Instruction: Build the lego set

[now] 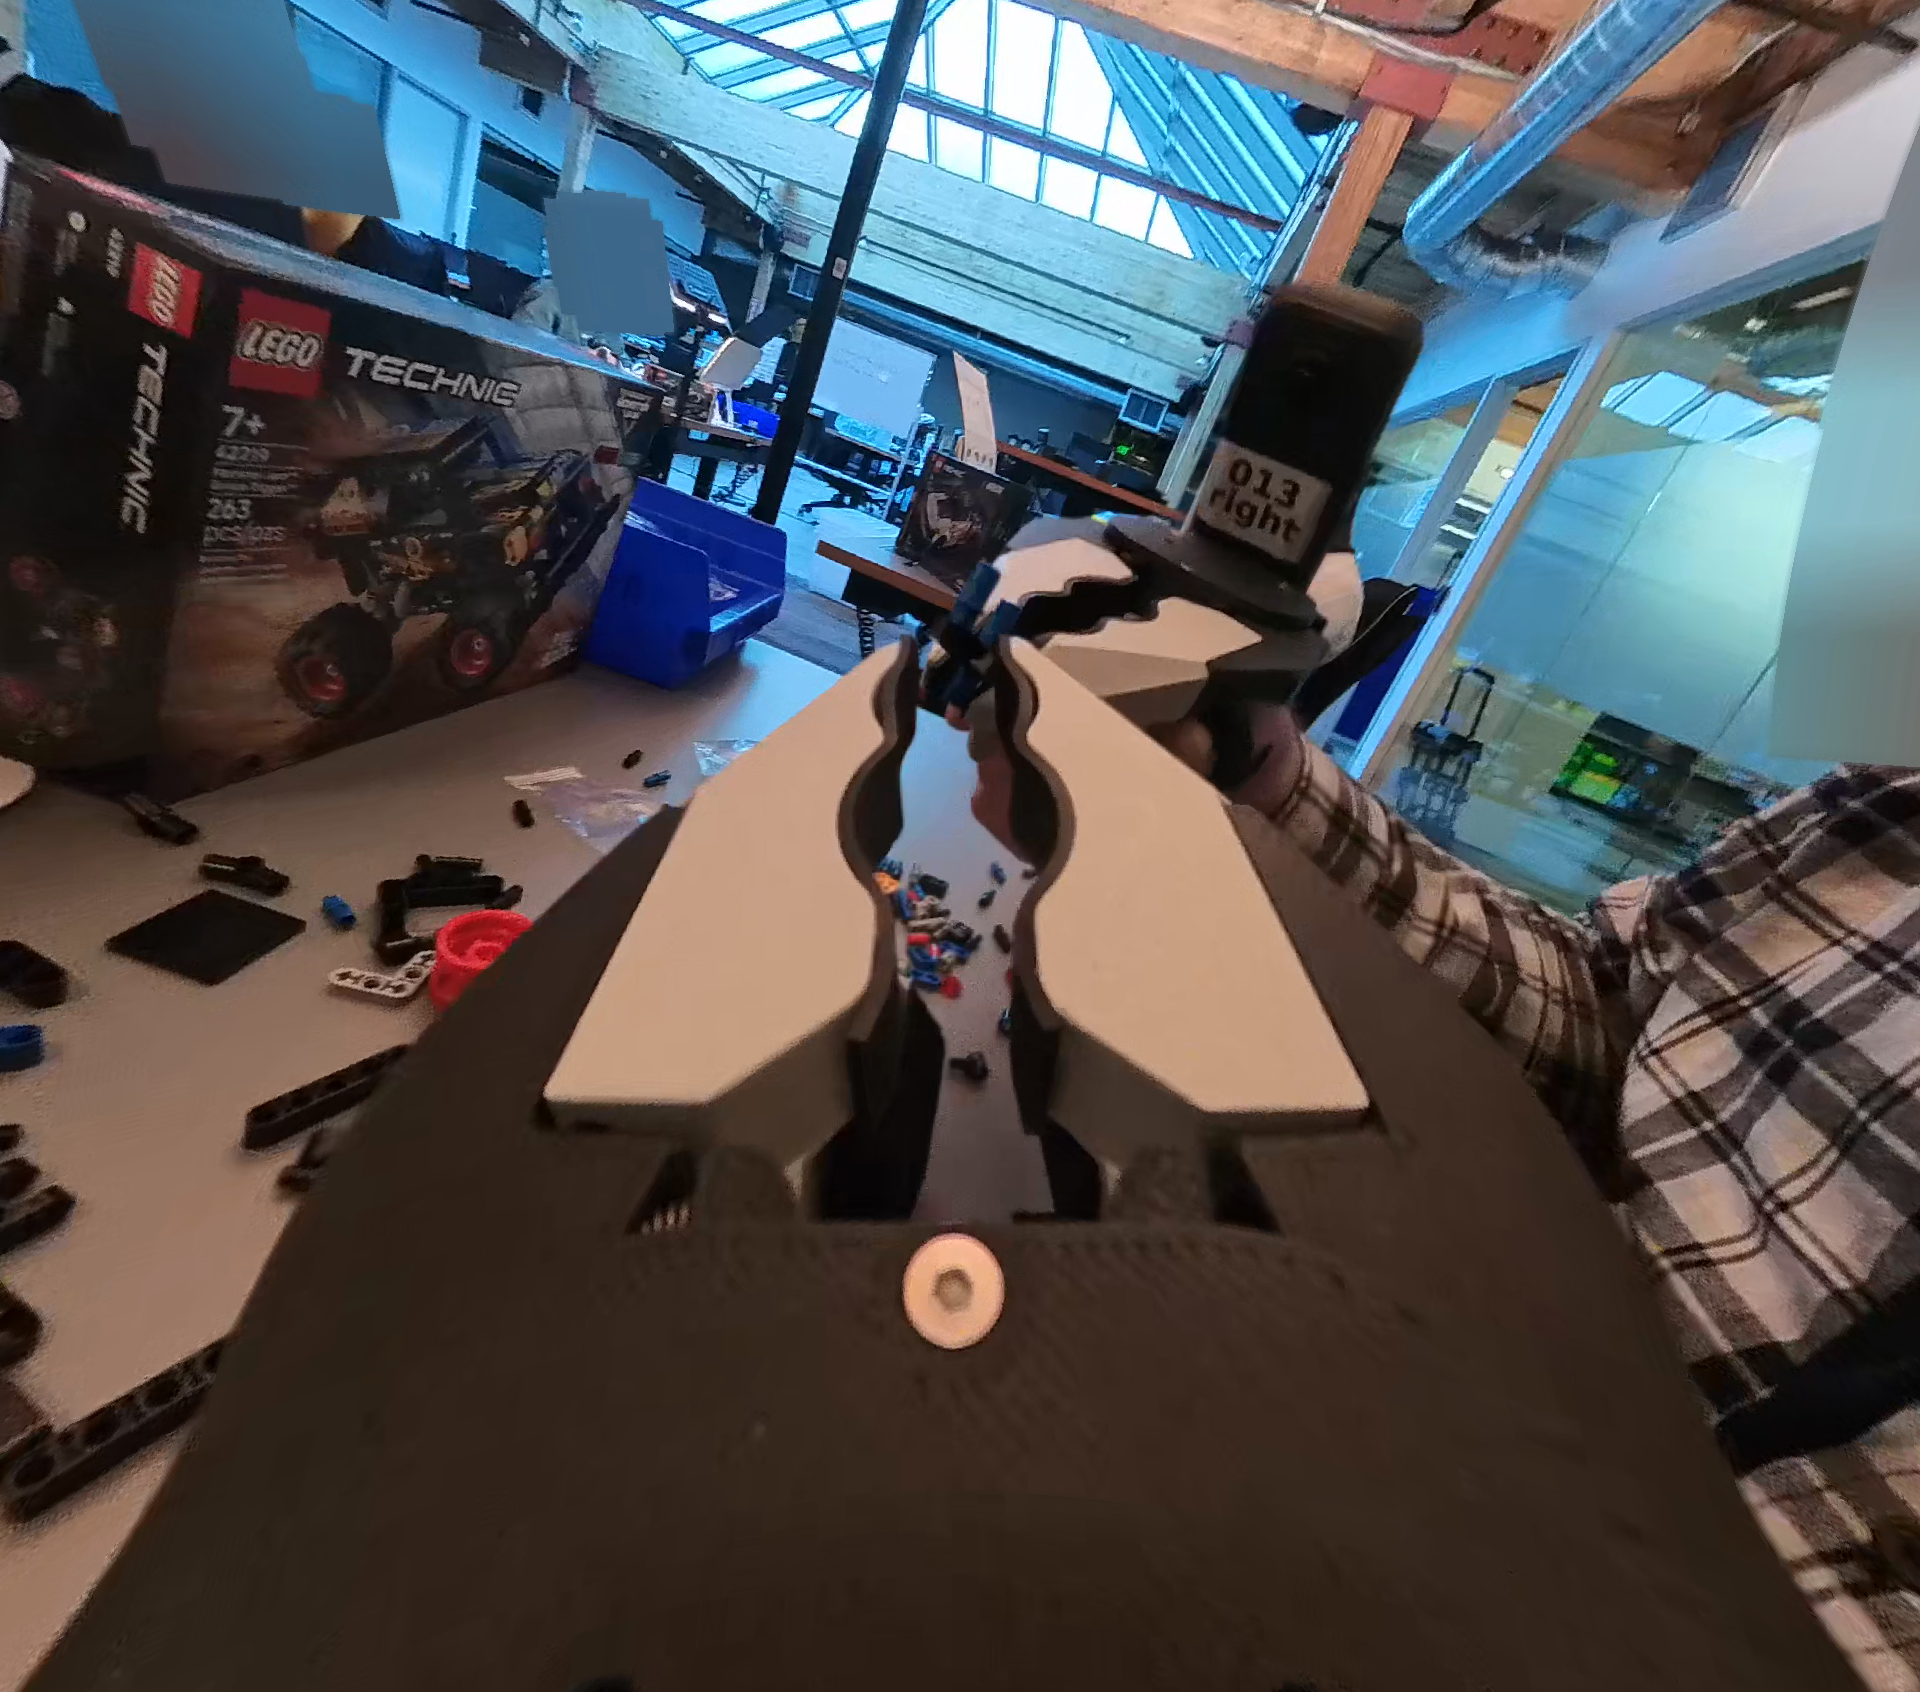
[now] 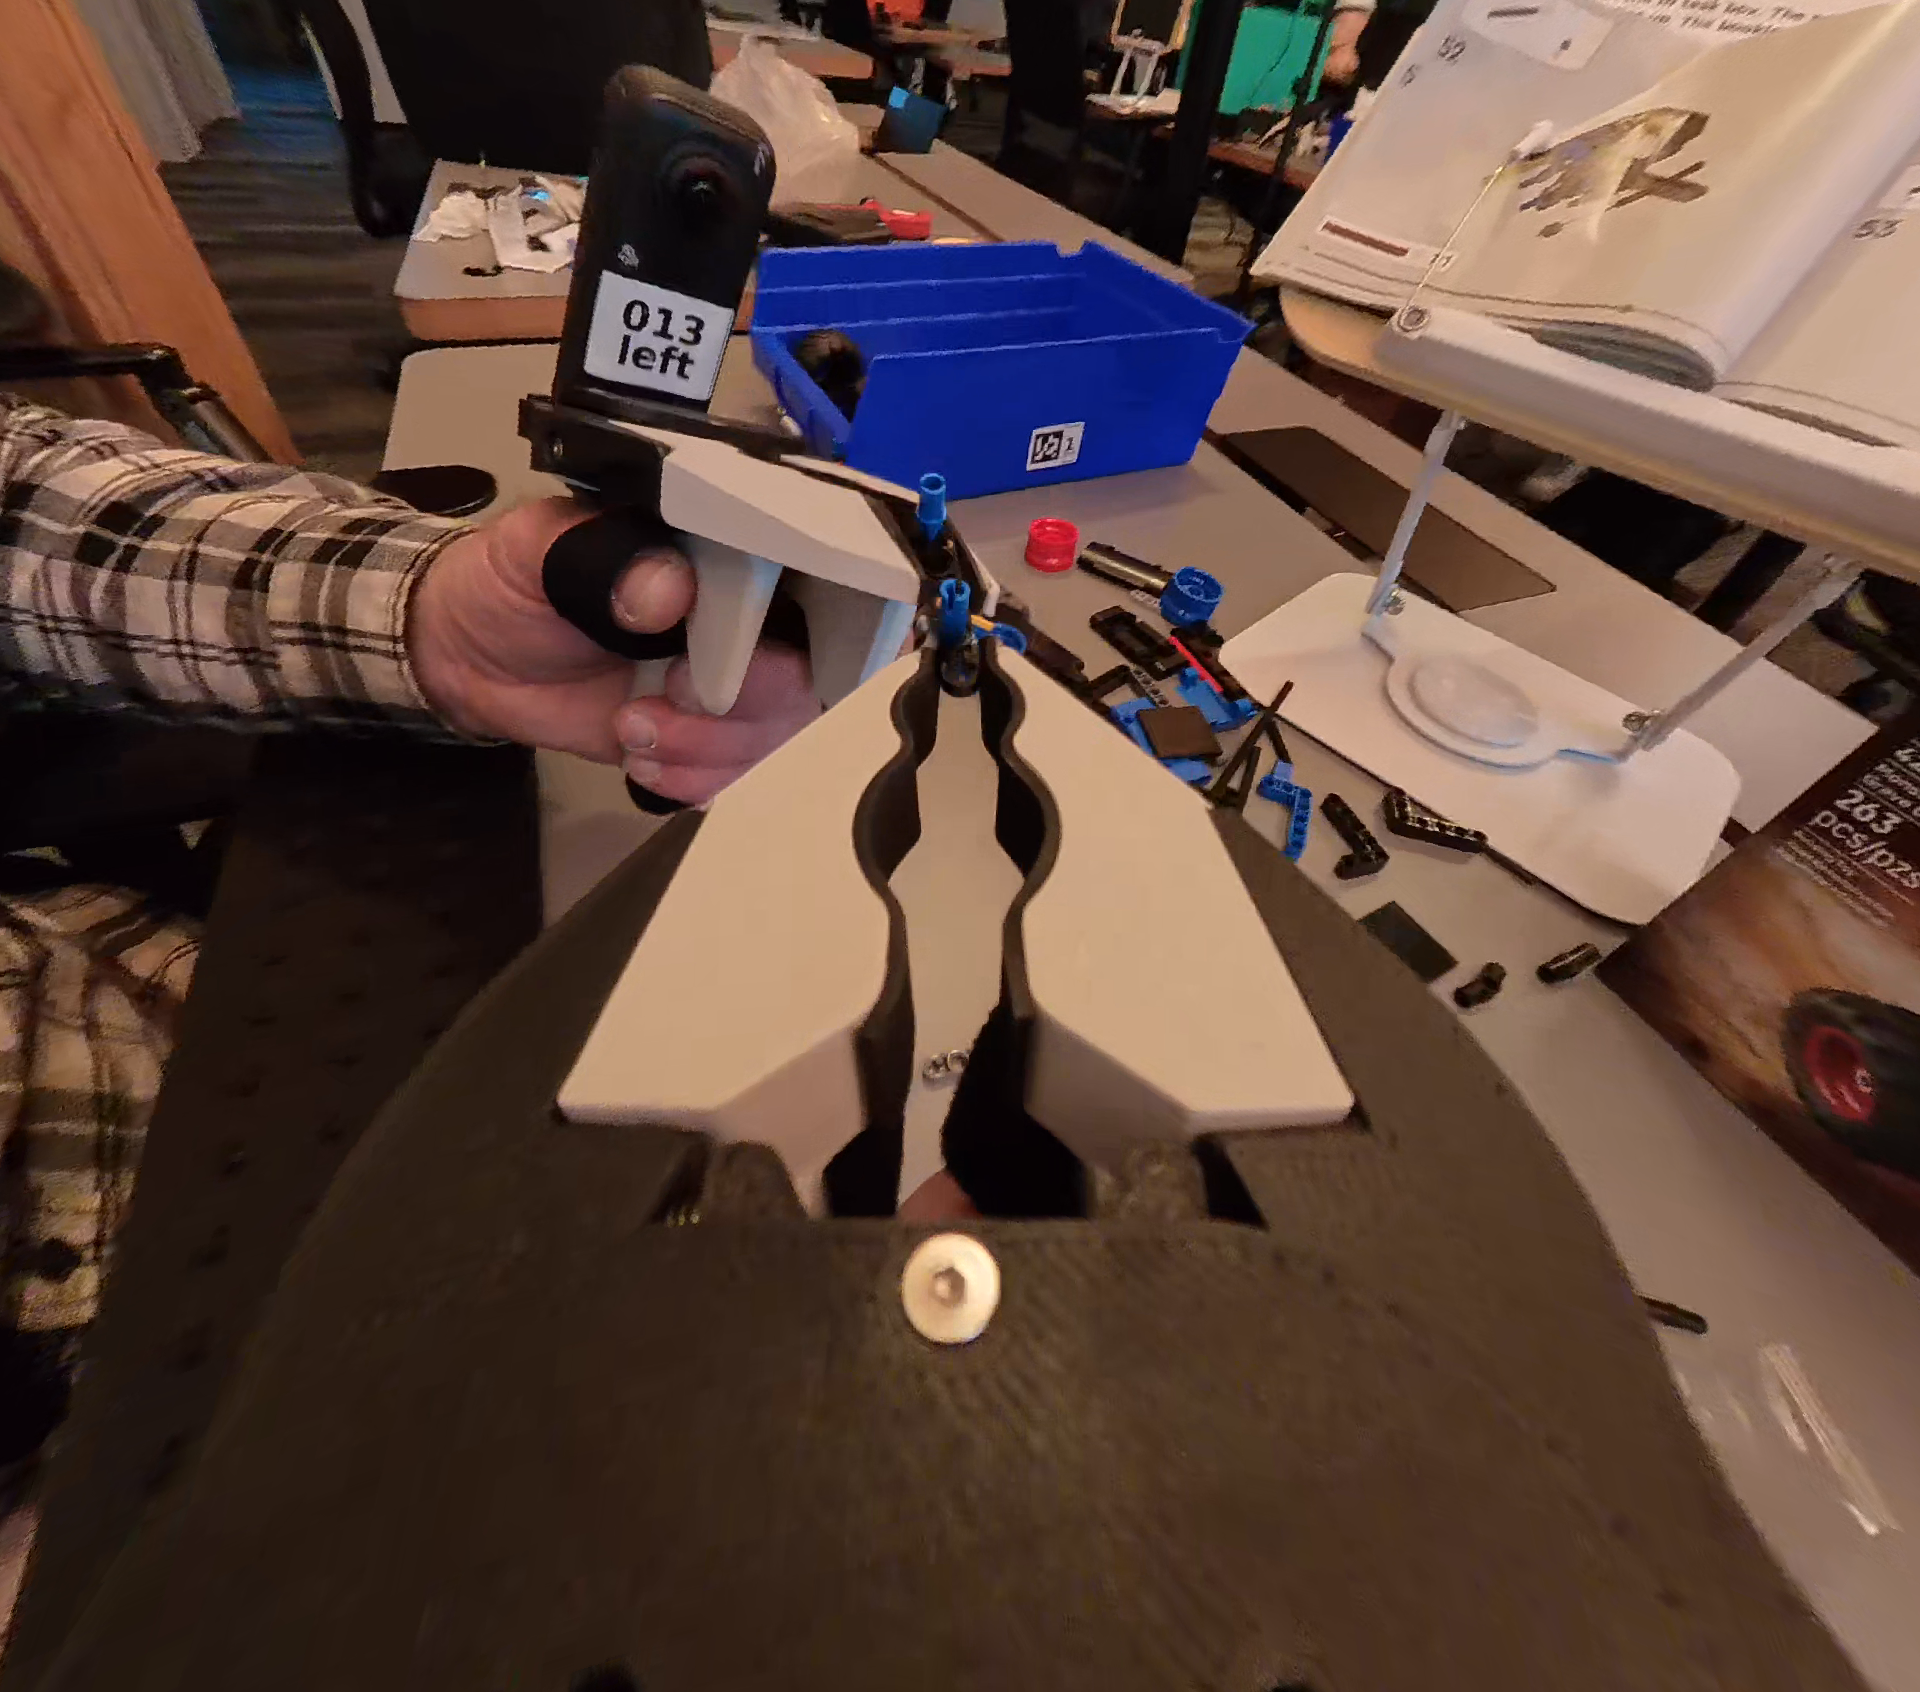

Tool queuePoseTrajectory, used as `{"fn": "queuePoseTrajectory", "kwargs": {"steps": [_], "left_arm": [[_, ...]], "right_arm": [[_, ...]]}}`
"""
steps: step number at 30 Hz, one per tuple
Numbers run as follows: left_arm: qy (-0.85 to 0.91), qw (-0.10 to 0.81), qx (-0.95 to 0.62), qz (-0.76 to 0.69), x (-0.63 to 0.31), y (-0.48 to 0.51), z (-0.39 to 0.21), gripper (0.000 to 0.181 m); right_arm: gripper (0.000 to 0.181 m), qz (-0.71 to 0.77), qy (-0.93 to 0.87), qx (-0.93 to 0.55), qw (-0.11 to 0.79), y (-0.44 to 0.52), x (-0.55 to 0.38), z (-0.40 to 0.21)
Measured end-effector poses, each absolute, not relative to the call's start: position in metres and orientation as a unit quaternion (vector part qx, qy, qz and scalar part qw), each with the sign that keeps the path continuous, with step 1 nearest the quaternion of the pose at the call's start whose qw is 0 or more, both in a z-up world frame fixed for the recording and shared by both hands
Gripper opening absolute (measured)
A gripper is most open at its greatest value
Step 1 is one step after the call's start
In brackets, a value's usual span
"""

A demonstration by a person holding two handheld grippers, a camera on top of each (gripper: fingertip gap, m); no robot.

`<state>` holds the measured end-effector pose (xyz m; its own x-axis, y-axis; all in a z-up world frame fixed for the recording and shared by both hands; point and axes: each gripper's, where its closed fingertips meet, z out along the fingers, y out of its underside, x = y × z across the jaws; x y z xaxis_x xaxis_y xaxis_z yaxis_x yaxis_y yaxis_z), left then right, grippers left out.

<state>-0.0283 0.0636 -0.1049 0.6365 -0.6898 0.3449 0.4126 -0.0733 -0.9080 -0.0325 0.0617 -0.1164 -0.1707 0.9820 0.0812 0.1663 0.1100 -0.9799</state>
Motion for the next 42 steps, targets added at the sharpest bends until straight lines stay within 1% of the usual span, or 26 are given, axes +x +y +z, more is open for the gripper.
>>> {"fn": "queuePoseTrajectory", "kwargs": {"steps": [2,6,9,14,15,16,18,19,23,24,25,29,31,32,34,37,42], "left_arm": [[0.125,0.672,-0.612,-0.397,-0.029,0.063,-0.105,0.015],[0.147,0.674,-0.623,-0.370,-0.029,0.063,-0.108,0.006],[0.146,0.674,-0.621,-0.373,-0.030,0.063,-0.108,0.006],[0.115,0.677,-0.608,-0.399,-0.036,0.065,-0.102,0.004],[0.104,0.676,-0.606,-0.407,-0.038,0.065,-0.101,0.003],[0.094,0.675,-0.601,-0.417,-0.040,0.066,-0.100,0.000],[0.073,0.672,-0.594,-0.437,-0.045,0.067,-0.099,0.000],[0.064,0.670,-0.591,-0.445,-0.047,0.067,-0.099,0.000],[0.048,0.665,-0.586,-0.461,-0.050,0.069,-0.099,0.000],[0.048,0.664,-0.586,-0.462,-0.050,0.069,-0.100,0.000],[0.049,0.663,-0.587,-0.462,-0.049,0.069,-0.100,0.000],[0.051,0.663,-0.600,-0.445,-0.053,0.070,-0.104,0.000],[0.053,0.671,-0.612,-0.415,-0.061,0.071,-0.103,0.000],[0.056,0.672,-0.624,-0.394,-0.066,0.072,-0.104,0.000],[0.065,0.667,-0.655,-0.349,-0.075,0.077,-0.111,0.003],[0.068,0.661,-0.685,-0.298,-0.088,0.081,-0.119,0.005],[0.058,0.643,-0.706,-0.291,-0.090,0.086,-0.136,0.008]], "right_arm": [[0.004,0.461,-0.618,-0.480,0.418,0.065,-0.032,-0.117],[0.004,0.448,-0.654,-0.484,0.371,0.064,-0.030,-0.123],[0.005,0.454,-0.656,-0.486,0.357,0.065,-0.030,-0.120],[0.006,0.479,-0.624,-0.492,0.373,0.068,-0.038,-0.113],[0.009,0.480,-0.619,-0.491,0.383,0.069,-0.039,-0.112],[0.015,0.480,-0.613,-0.490,0.392,0.069,-0.041,-0.111],[0.023,0.471,-0.605,-0.490,0.416,0.069,-0.045,-0.112],[0.024,0.462,-0.603,-0.488,0.430,0.068,-0.047,-0.113],[0.016,0.442,-0.593,-0.491,0.461,0.065,-0.055,-0.116],[0.012,0.441,-0.593,-0.491,0.462,0.064,-0.056,-0.117],[0.001,0.444,-0.591,-0.490,0.462,0.063,-0.057,-0.117],[0.000,0.438,-0.588,-0.504,0.456,0.071,-0.052,-0.123],[0.000,0.416,-0.593,-0.521,0.451,0.084,-0.045,-0.131],[0.004,0.397,-0.597,-0.535,0.447,0.093,-0.041,-0.138],[0.011,0.377,-0.608,-0.560,0.418,0.105,-0.036,-0.155],[0.016,0.348,-0.635,-0.578,0.377,0.109,-0.040,-0.182],[0.025,0.268,-0.702,-0.583,0.309,0.102,-0.068,-0.240]]}}
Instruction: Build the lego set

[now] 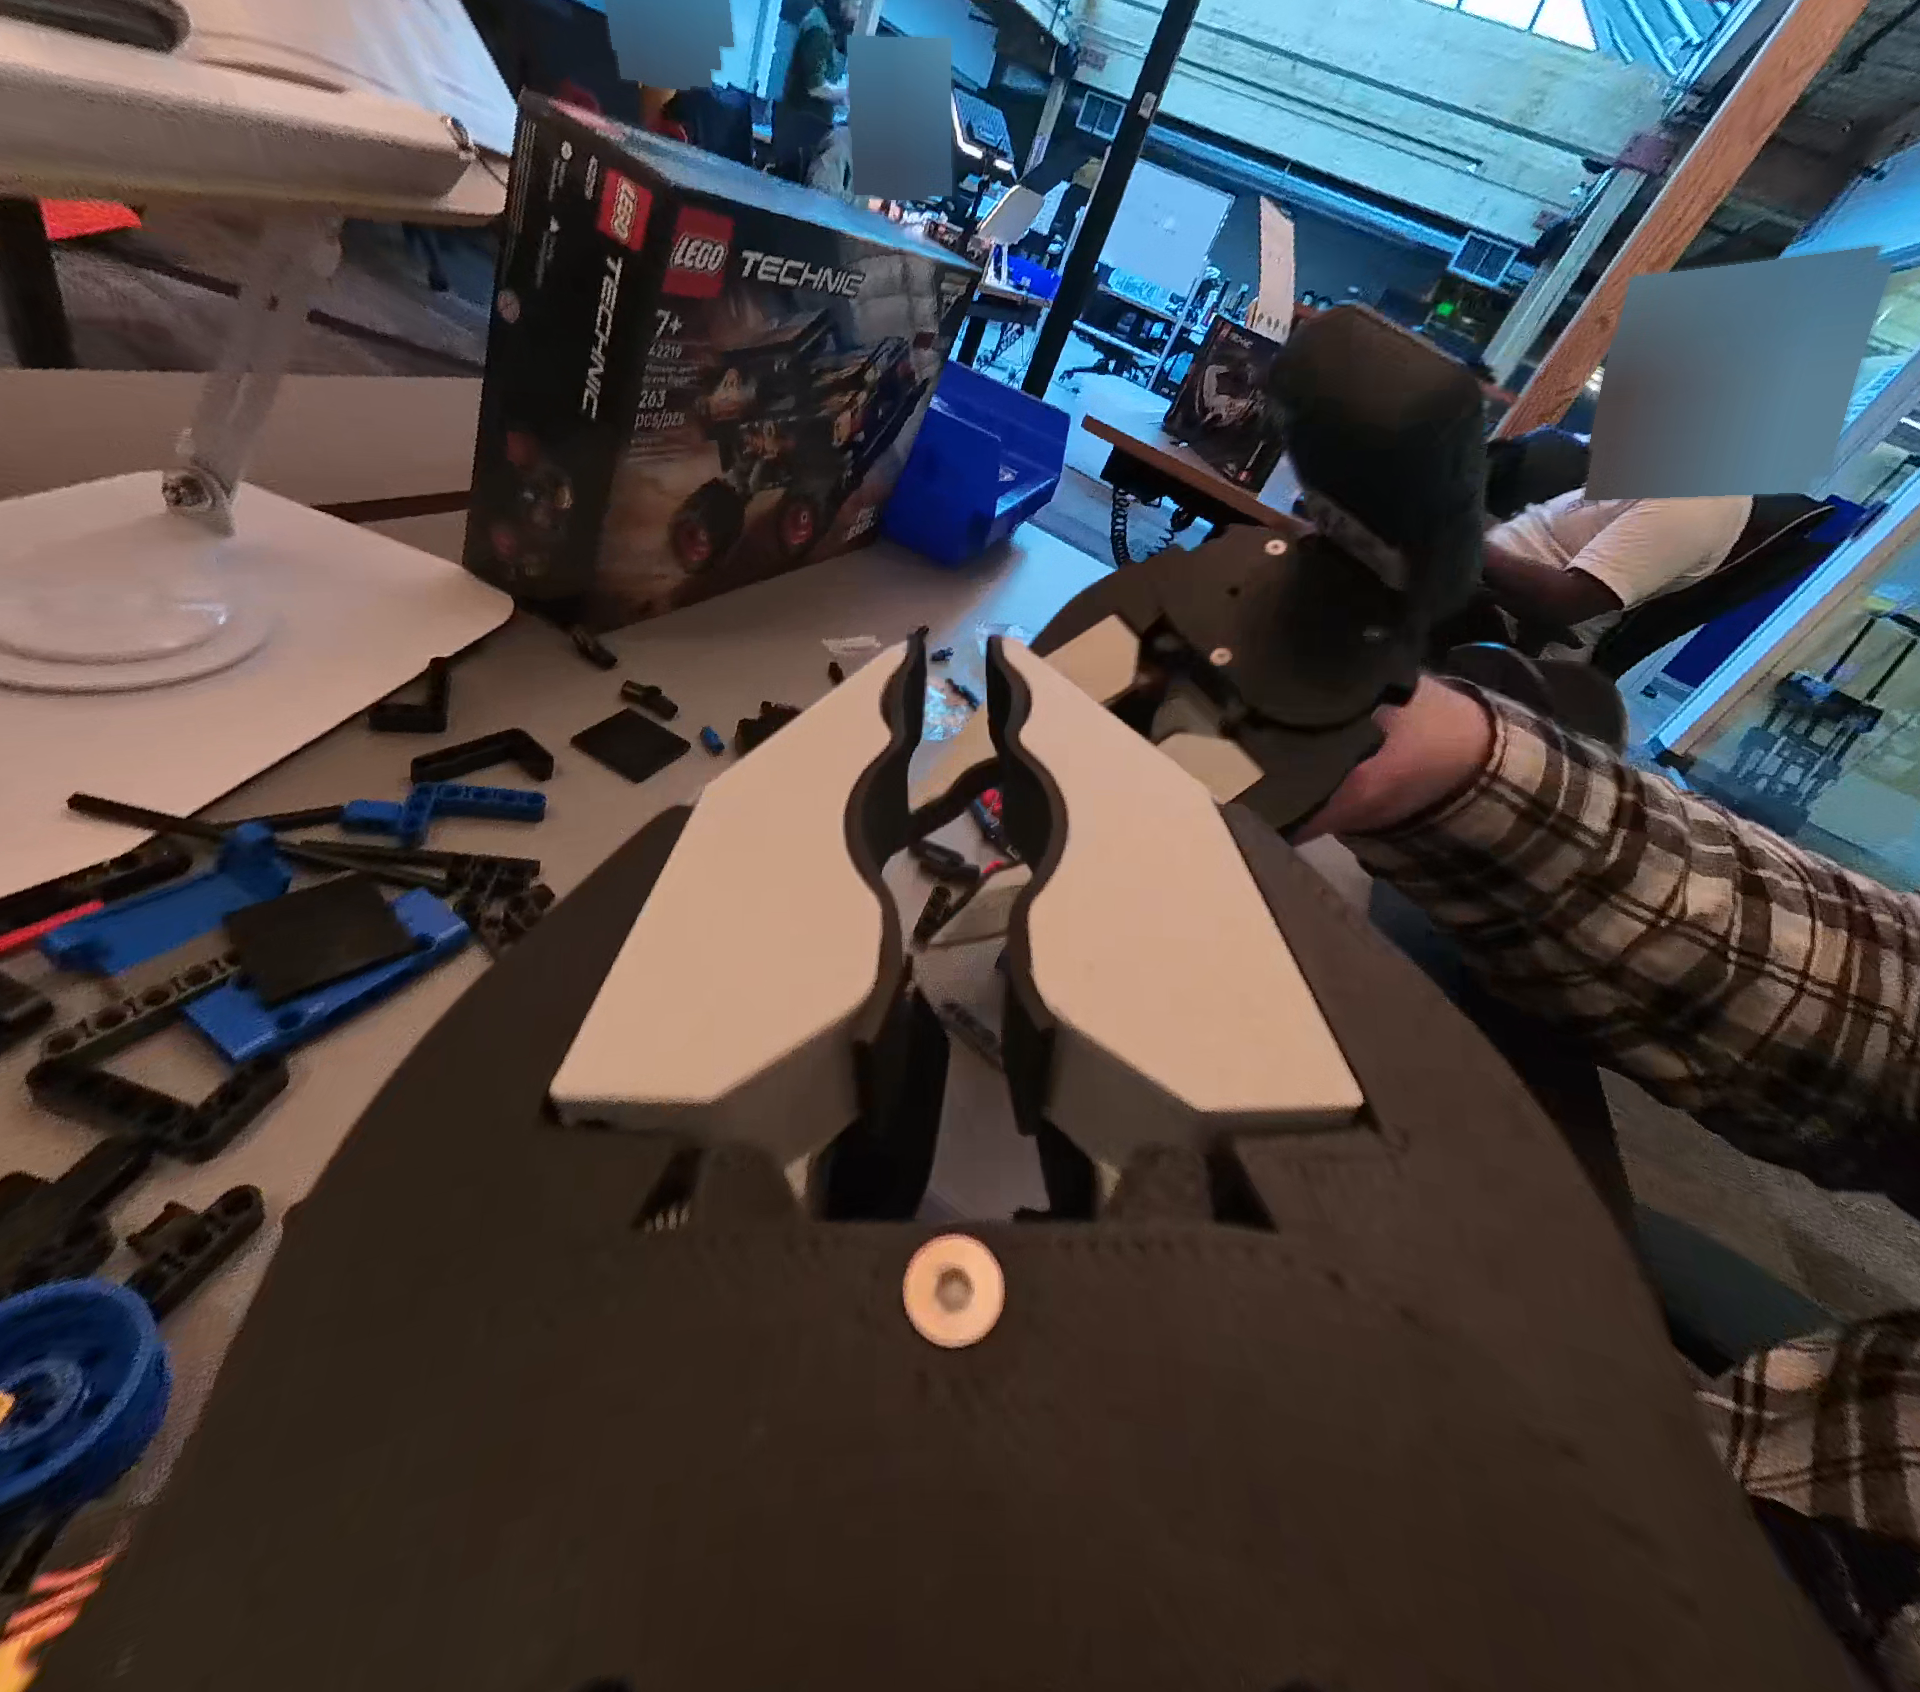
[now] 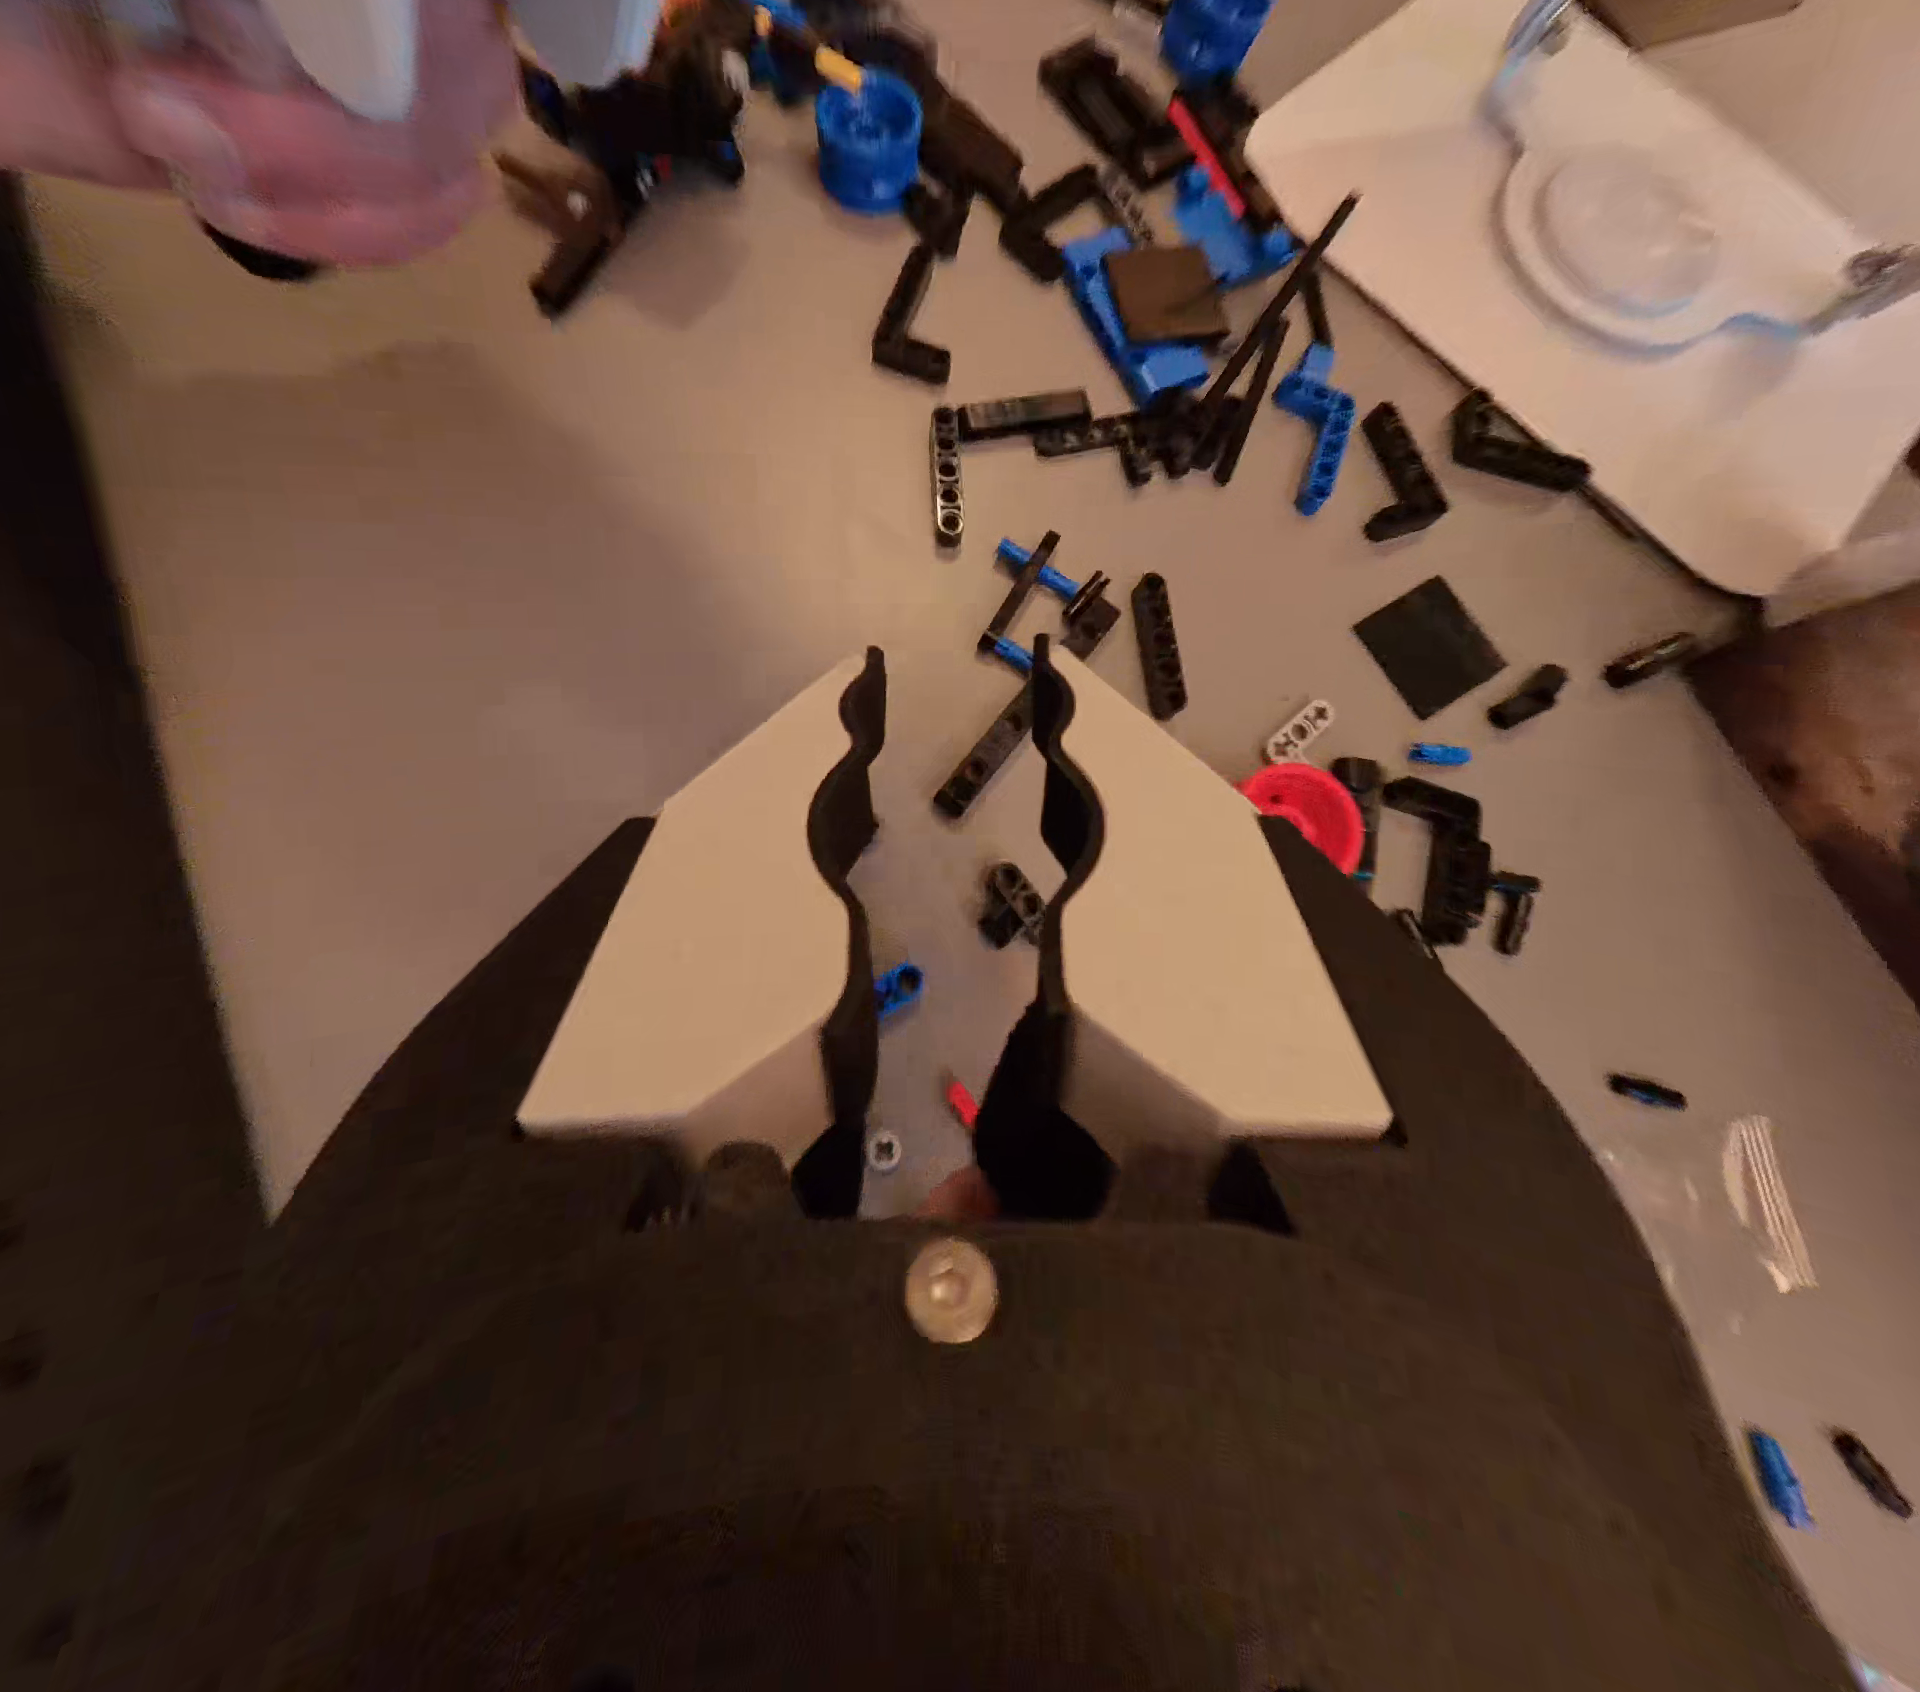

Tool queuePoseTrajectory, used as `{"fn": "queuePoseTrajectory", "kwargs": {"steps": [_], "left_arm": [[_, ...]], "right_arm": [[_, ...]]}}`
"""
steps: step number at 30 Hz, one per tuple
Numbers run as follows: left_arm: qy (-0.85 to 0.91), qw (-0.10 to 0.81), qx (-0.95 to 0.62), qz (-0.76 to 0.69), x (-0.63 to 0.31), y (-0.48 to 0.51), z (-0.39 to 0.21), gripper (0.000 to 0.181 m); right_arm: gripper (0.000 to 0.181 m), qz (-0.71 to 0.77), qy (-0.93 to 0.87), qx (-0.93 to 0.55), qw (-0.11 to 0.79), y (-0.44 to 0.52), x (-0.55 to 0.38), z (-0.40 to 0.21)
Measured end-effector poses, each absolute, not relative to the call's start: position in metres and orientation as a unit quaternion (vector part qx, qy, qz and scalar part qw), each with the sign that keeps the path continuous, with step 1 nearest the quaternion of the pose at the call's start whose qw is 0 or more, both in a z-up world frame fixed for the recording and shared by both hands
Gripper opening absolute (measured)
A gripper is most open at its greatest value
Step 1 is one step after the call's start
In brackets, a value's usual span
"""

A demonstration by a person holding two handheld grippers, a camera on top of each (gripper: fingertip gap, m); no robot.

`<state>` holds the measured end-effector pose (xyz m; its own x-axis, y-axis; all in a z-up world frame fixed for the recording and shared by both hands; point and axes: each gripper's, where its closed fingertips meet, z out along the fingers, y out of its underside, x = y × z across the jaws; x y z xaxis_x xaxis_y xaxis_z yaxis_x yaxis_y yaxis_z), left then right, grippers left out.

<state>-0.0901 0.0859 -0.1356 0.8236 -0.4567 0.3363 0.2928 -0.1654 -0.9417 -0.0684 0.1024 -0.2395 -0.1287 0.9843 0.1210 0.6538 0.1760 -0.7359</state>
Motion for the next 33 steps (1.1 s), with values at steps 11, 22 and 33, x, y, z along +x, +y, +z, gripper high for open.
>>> {"fn": "queuePoseTrajectory", "kwargs": {"steps": [11,22,33], "left_arm": [[0.041,0.632,-0.730,-0.256,-0.103,0.093,-0.152,0.009],[0.072,0.600,-0.749,-0.272,-0.090,0.093,-0.165,0.029],[0.068,0.638,-0.689,-0.337,-0.084,0.088,-0.139,0.007]], "right_arm": [[0.000,0.207,-0.722,-0.594,0.288,0.117,-0.099,-0.282],[0.000,0.157,-0.715,-0.376,0.568,0.107,-0.090,-0.174],[0.000,0.115,-0.709,-0.264,0.644,0.086,-0.082,-0.150]]}}
